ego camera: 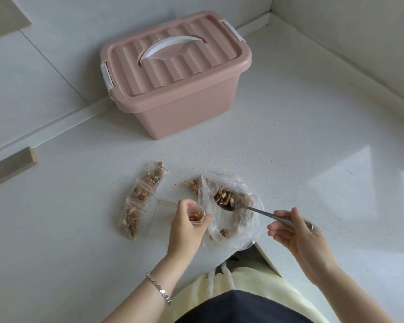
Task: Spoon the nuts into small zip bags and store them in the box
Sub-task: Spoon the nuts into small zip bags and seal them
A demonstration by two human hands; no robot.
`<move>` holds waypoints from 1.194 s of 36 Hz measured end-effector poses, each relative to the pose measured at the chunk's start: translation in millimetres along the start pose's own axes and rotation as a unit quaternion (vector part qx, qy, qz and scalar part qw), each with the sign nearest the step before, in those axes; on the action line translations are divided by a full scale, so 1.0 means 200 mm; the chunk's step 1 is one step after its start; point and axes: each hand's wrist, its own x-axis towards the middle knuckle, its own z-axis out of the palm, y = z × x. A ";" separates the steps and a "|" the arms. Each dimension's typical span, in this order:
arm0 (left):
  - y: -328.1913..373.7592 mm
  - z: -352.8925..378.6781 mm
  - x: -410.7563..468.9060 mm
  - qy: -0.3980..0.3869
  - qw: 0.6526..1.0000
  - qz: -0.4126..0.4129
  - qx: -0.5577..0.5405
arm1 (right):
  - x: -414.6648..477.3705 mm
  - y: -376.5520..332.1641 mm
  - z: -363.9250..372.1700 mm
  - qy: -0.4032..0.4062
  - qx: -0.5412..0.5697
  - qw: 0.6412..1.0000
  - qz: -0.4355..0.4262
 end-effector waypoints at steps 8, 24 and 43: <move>-0.01 0.05 0.01 -0.012 1.000 -0.013 -0.018 | -0.09 -0.03 0.18 -0.012 -0.086 0.990 -0.114; 0.01 0.06 0.01 -0.012 1.000 0.013 -0.017 | -0.17 -0.02 0.17 -0.043 -0.330 0.886 -0.323; 0.03 0.01 0.02 -0.188 0.954 -0.055 0.225 | 0.00 -0.03 0.00 -0.084 -0.454 0.875 -0.145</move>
